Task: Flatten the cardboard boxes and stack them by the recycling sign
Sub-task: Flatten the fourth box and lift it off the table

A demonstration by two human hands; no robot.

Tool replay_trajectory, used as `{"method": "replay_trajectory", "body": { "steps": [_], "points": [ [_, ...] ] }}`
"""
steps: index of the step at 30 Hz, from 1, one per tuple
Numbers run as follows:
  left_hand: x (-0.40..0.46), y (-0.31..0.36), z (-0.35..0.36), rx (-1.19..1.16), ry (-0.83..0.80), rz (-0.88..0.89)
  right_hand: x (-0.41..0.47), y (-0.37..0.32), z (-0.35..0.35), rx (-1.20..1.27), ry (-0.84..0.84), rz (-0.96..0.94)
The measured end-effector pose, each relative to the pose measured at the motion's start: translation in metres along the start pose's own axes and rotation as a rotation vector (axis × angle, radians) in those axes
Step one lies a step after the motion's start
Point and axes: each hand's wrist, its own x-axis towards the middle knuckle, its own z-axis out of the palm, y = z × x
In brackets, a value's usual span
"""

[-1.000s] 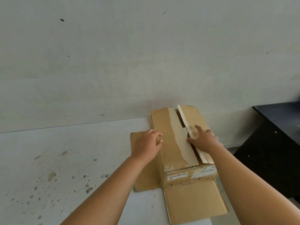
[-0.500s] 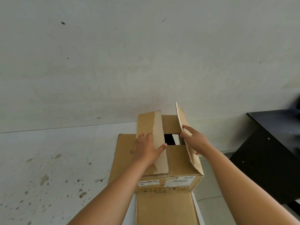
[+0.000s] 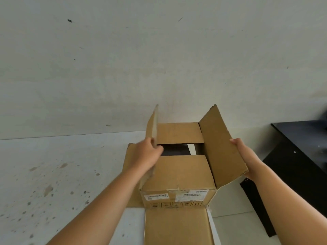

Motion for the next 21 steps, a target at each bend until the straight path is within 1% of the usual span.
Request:
{"method": "replay_trajectory", "body": {
  "steps": [2, 5, 7, 9, 11, 13, 14, 15, 17, 18, 19, 21],
  "points": [
    [0.003, -0.013, -0.033, 0.046, 0.086, 0.03, 0.001, 0.0, -0.001, 0.064, 0.021, 0.014],
    [0.004, -0.039, -0.075, 0.028, 0.157, -0.031, 0.005, -0.004, 0.006, 0.062, 0.017, -0.015],
    [0.002, -0.058, -0.095, 0.008, 0.158, -0.083, 0.009, -0.006, 0.017, 0.015, -0.05, -0.05],
    [-0.001, -0.078, -0.112, 0.024, 0.152, -0.124, 0.018, -0.005, 0.027, -0.013, -0.156, -0.068],
    [-0.004, -0.095, -0.125, 0.05, 0.19, -0.146, 0.027, -0.003, 0.031, 0.005, -0.236, -0.052],
    [-0.006, -0.108, -0.131, 0.072, 0.243, -0.155, 0.037, 0.002, 0.029, 0.014, -0.261, -0.013],
    [-0.007, -0.115, -0.129, 0.139, 0.263, -0.167, 0.042, 0.006, 0.027, -0.023, -0.251, 0.008],
    [-0.006, -0.123, -0.123, 0.271, 0.272, -0.185, 0.048, 0.012, 0.026, -0.109, -0.227, 0.024],
    [-0.004, -0.135, -0.105, 0.572, 0.235, -0.227, 0.059, 0.026, 0.028, -0.398, -0.138, 0.032],
    [-0.003, -0.137, -0.094, 0.649, 0.223, -0.232, 0.062, 0.032, 0.033, -0.525, -0.079, 0.014],
    [-0.002, -0.14, -0.081, 0.678, 0.21, -0.228, 0.066, 0.038, 0.039, -0.608, -0.02, -0.012],
    [-0.001, -0.14, -0.054, 0.661, 0.142, -0.202, 0.071, 0.048, 0.055, -0.711, 0.037, -0.049]
  ]
}}
